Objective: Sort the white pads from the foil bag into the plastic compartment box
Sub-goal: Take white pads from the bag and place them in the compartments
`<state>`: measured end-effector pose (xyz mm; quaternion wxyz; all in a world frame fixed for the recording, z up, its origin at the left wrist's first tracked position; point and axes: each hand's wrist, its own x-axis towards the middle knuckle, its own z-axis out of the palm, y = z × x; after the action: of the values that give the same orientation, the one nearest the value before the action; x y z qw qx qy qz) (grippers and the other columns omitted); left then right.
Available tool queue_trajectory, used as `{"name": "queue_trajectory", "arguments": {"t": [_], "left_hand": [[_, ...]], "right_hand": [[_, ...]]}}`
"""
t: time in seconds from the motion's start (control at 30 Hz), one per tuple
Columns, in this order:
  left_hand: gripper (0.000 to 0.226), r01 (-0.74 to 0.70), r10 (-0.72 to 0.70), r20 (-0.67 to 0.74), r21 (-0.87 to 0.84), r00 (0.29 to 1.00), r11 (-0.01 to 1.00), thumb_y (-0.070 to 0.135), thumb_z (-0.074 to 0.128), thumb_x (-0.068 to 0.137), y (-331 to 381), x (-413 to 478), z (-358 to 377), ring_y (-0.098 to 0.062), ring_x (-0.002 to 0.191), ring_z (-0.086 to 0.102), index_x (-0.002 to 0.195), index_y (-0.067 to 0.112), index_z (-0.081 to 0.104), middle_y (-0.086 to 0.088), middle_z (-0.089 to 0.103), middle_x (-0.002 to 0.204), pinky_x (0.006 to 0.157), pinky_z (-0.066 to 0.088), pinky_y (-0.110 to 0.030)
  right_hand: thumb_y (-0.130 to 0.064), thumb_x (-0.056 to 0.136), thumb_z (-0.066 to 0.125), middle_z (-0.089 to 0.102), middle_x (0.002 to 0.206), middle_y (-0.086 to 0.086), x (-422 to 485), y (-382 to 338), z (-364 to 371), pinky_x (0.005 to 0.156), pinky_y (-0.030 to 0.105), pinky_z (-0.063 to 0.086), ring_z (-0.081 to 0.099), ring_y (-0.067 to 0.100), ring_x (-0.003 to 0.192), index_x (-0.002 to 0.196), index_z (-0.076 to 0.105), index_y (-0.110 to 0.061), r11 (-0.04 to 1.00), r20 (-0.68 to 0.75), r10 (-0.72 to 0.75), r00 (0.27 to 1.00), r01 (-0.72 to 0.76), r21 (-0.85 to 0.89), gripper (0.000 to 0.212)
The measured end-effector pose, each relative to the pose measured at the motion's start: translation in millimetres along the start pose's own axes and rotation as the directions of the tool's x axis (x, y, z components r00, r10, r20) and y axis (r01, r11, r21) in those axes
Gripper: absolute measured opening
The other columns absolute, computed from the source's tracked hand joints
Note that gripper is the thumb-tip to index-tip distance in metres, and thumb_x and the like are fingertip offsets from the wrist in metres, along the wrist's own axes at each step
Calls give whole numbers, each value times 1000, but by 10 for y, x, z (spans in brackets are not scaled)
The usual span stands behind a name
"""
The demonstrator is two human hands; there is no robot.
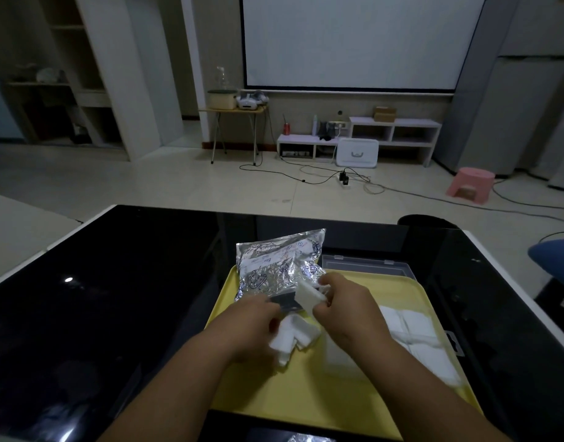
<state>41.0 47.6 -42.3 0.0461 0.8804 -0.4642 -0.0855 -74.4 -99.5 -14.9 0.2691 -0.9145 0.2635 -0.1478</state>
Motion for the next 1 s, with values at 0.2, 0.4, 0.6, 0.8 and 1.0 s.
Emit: {"name": "queue_trajectory", "arguments": {"t": [0.2, 0.4, 0.6, 0.8, 1.0], "left_hand": [[17, 25, -25, 1, 49, 1000, 998, 39, 67, 81, -2, 13, -10, -18, 82, 58, 88, 24, 63, 4, 63, 90, 64, 43, -30], [19, 4, -5, 9, 108, 1000, 994, 32, 61, 83, -15, 9, -1, -20, 94, 60, 102, 30, 64, 5, 66, 103, 65, 37, -28], [20, -19, 38, -129, 140, 991, 990, 36, 55, 86, -13, 45, 15, -21, 89, 59, 95, 22, 67, 1, 64, 93, 73, 50, -32], [11, 21, -53, -348, -95, 936, 995, 32, 62, 88, 75, 62, -134, -15, 81, 53, 83, 22, 65, 7, 55, 80, 68, 43, -31], [3, 110, -324, -297, -562, 898, 820, 22, 70, 82, 140, 79, -158, -13, 73, 64, 81, 24, 68, 6, 66, 74, 67, 53, -33]], "right_hand": [[-18, 77, 60, 69, 88, 1, 13, 48, -38, 63, 30, 50, 61, 18, 75, 96, 73, -24, 993, 80, 71, 994, -78, 84, 24], [-15, 76, 59, 66, 80, -1, 23, 63, -33, 58, 27, 45, 59, 15, 70, 79, 68, -26, 989, 103, 85, 991, -97, 114, 14], [-16, 77, 58, 62, 73, -4, 32, 95, -45, 51, 25, 37, 55, 12, 65, 74, 63, -23, 984, 70, 78, 994, -89, 155, 10], [-24, 72, 53, 60, 68, 10, 48, 142, -94, 60, 39, 47, 57, 27, 64, 74, 59, -5, 897, 6, 149, 989, -138, 419, 20], [-4, 84, 52, 62, 72, 9, 26, 139, -195, 55, 30, 47, 56, 17, 59, 87, 66, -1, 763, 109, 224, 969, -244, 599, 15]]}}
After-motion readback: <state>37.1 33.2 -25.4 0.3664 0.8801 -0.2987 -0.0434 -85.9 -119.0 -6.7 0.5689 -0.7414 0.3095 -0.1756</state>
